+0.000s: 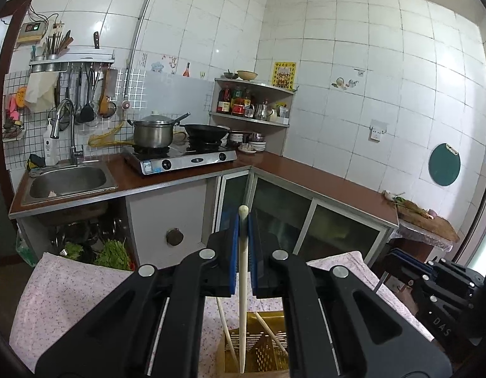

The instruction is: Organize utensils

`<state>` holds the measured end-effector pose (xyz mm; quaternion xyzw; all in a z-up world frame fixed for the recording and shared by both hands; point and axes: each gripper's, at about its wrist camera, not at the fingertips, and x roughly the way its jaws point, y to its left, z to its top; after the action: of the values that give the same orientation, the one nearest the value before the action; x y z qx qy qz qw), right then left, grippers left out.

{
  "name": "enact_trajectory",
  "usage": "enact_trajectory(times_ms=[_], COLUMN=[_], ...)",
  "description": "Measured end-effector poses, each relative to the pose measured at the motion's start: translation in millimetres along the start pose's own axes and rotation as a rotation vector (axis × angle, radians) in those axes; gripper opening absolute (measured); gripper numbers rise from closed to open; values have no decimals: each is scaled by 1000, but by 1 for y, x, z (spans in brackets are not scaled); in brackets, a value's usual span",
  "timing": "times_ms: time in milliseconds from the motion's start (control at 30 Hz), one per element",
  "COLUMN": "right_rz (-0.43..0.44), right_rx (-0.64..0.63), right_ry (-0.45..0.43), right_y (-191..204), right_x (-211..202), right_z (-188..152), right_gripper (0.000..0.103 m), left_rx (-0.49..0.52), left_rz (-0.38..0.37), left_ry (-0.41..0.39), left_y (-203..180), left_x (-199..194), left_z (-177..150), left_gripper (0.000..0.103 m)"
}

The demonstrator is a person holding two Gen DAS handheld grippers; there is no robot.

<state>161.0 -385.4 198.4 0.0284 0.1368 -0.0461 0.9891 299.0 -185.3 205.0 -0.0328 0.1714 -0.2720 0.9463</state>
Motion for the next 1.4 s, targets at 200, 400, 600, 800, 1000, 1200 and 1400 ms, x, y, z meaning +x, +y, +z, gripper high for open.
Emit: enact_trajectory(times_ms=[200, 400, 600, 800, 1000, 1200, 1400], right_rz=[8, 12, 9, -7, -53, -119, -137], right_rx=[0, 7, 35, 40, 71, 125, 185], right_ry=[34, 71, 78, 69, 95, 191, 322], right_y=[0, -1, -6, -11, -35, -60, -72], right_x=[21, 37, 41, 29, 3, -17, -24], right_z=[-4, -15, -19, -19, -45, -113, -191], right_gripper=[7, 8, 8, 8, 8, 8, 9], left_rx=[-22, -22, 10, 2, -23, -23, -20], left_rz=[-4, -6, 4, 30, 98, 174, 185], left_ry=[9, 68, 139, 151, 172, 254, 333], left_y=[5, 10, 9, 22, 61, 94, 104], left_x=[17, 31, 44, 36, 0, -37, -62], left_z=[-6, -21, -35, -44, -72, -139, -201], left_gripper=[4, 4, 16, 26, 29, 30, 32])
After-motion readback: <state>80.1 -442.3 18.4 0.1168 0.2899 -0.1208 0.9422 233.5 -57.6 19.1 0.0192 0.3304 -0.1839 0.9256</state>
